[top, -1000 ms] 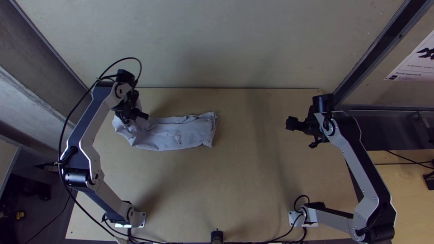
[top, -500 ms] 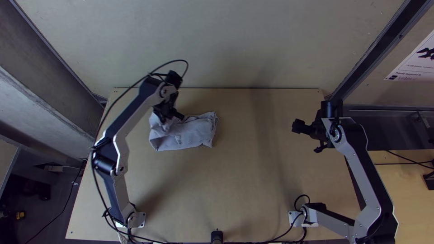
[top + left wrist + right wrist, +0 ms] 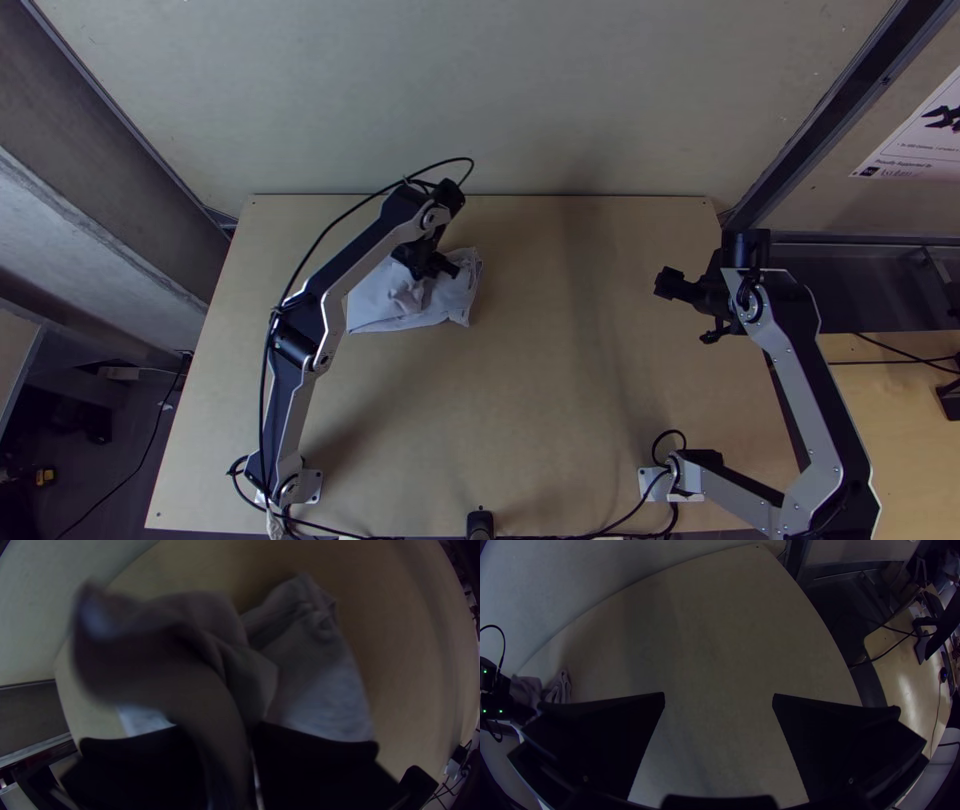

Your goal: Fold the t-shirt

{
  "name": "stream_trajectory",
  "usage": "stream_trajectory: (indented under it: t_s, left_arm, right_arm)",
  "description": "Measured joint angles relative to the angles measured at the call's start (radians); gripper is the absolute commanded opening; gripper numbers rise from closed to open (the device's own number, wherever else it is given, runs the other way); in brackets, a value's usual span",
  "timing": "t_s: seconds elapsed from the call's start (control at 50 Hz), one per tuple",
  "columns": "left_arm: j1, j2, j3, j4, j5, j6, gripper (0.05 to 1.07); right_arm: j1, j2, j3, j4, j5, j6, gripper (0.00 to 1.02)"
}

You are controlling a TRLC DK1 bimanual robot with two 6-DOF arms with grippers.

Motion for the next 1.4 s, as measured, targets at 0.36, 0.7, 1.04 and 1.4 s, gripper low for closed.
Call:
stream_trajectory:
  t_s: [0.36, 0.7, 1.04, 1.4]
  left_arm:
    - [-0.034, 0.026, 0.034, 0.135, 0.371, -0.203, 1.03]
    - [-0.016, 0.026, 0.075, 0.274, 0.483, -0.378, 1.03]
    - [0.031, -0.014, 0.058, 0.274, 0.400, -0.330, 1.03]
    - [0.169, -0.314, -0.020, 0.278, 0.291, -0.186, 1.03]
  right_arm:
    - [-0.001, -0.015, -0.056, 0.037, 0.000, 0.000, 0.99]
    - [0.034, -0.024, -0.119, 0.065, 0.000, 0.000, 0.99]
    - [0.016, -0.046, -0.092, 0.114, 0.000, -0.049, 0.99]
    - [0.015, -0.107, 0.089, 0.296, 0.000, -0.196, 0.99]
